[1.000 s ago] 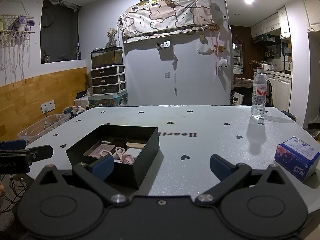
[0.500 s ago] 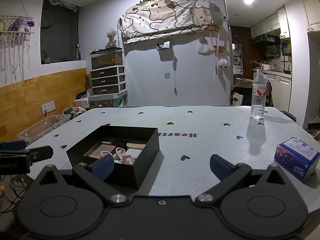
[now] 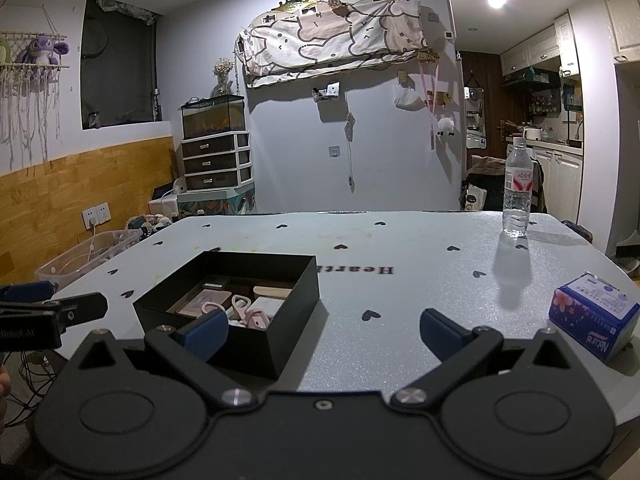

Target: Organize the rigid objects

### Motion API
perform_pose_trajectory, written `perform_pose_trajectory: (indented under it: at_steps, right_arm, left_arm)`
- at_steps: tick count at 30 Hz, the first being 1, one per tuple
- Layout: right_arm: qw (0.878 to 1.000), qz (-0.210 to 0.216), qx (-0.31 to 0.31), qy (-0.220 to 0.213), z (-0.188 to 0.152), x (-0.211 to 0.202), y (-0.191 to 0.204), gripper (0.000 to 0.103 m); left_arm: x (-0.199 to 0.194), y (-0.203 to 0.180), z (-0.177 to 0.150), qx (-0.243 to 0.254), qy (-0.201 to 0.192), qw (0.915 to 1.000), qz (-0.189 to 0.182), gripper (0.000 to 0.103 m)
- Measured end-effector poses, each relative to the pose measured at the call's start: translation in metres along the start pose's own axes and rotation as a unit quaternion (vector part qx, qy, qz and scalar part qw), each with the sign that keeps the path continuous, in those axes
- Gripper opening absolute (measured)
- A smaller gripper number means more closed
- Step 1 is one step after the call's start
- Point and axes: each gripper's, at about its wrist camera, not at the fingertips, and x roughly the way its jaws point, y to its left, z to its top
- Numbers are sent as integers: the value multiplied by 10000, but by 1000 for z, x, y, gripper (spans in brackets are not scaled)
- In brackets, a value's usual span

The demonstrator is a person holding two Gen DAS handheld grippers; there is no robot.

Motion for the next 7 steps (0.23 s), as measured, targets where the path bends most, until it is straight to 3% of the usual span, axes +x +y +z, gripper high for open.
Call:
perform_pose_trajectory:
  at_steps: [7]
  right_arm:
    - [10000,-2,0,-2,0,0,0,103]
  left_arm:
    - [0,0,0,1,0,10000,-1,103]
